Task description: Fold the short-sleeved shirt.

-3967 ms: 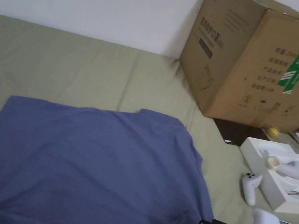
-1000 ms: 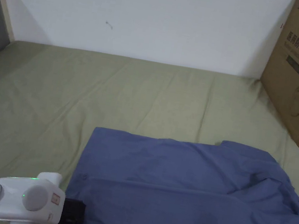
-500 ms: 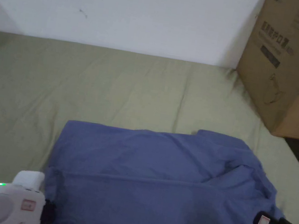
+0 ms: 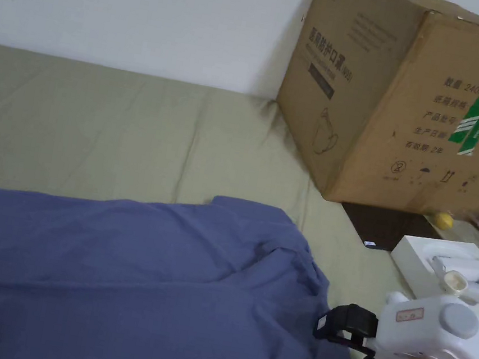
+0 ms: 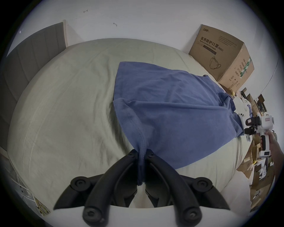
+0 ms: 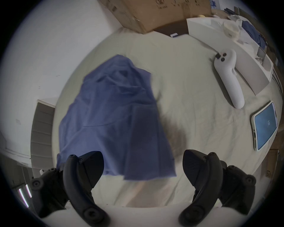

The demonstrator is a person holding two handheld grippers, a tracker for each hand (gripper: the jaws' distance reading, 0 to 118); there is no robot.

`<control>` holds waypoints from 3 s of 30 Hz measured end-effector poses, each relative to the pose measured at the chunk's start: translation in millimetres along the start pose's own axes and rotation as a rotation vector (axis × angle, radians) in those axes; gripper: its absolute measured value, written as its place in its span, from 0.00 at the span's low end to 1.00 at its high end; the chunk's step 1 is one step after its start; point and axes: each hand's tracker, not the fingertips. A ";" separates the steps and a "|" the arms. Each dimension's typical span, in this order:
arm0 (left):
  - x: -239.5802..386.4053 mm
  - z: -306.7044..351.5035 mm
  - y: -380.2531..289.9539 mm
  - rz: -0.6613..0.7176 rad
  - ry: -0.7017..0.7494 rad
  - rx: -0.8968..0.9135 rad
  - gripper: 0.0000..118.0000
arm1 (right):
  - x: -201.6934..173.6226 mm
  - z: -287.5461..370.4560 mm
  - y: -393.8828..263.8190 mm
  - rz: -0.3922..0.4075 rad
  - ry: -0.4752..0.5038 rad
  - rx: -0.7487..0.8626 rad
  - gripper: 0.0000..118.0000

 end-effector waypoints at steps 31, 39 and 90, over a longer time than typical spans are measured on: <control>-77.8 50.7 -83.6 0.191 -0.112 -0.062 0.09 | 41.9 49.7 -125.0 0.069 0.053 -0.015 0.07; -27.7 109.0 -62.1 0.034 -0.057 0.171 0.99 | -5.4 90.0 -126.9 0.195 0.095 0.233 0.97; -37.1 -114.1 158.1 -0.180 0.095 -0.043 0.16 | -175.3 25.5 -134.9 0.520 0.256 0.423 0.00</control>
